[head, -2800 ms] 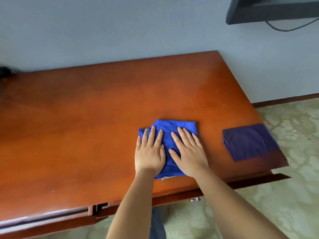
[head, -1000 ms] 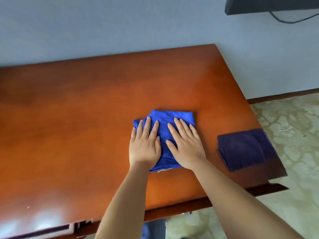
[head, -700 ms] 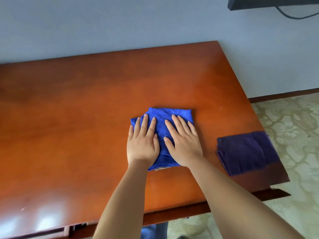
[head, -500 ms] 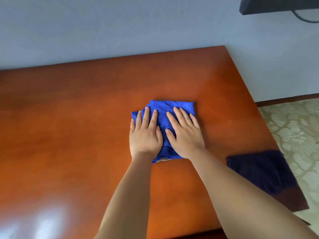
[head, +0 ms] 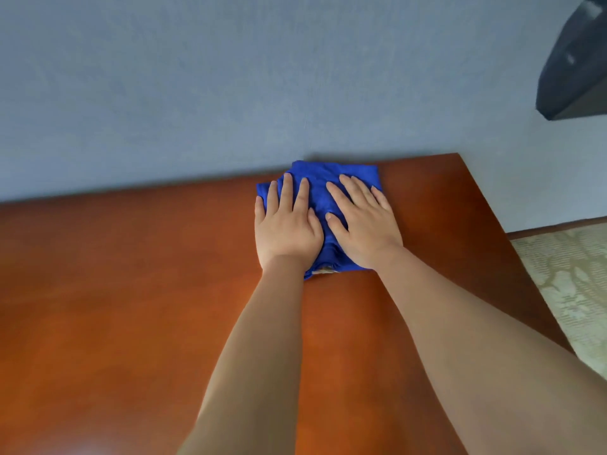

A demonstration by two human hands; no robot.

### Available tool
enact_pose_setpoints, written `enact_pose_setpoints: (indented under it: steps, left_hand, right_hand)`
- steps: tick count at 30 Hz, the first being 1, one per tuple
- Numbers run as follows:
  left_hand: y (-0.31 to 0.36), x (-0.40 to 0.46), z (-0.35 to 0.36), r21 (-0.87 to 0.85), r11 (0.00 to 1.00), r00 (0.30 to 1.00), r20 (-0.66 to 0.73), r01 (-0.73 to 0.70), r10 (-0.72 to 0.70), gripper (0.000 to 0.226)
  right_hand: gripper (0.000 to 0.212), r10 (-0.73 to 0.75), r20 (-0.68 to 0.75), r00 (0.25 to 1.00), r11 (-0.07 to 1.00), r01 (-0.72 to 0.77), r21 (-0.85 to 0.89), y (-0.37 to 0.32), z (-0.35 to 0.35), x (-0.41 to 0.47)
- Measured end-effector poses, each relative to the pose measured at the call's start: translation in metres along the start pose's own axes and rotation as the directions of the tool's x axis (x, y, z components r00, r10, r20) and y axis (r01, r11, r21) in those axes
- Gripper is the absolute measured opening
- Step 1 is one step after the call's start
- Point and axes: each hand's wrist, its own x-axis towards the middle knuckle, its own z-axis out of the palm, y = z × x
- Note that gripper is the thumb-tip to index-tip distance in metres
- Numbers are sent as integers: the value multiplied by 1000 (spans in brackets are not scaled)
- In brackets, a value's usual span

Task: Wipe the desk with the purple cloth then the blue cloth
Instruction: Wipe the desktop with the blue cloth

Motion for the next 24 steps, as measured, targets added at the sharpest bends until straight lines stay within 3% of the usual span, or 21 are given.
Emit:
enact_pose_setpoints:
  steps: [10,17,24]
  left_hand:
    - [5,54,4,-9,1000,999,-44,-19,19,55]
    - [12,-10,3,47,995,997,-4,-82,83,54]
    - [37,-116,6,73,994,995,59,-81,77,56]
  right_hand:
    - [57,1,31,1000,1000,0,-23,20,-2,53]
    - [60,52,37,998,999,-52,-17,14,0,-23]
    - [76,58,61,996,998,-60,24,15,-1,-135]
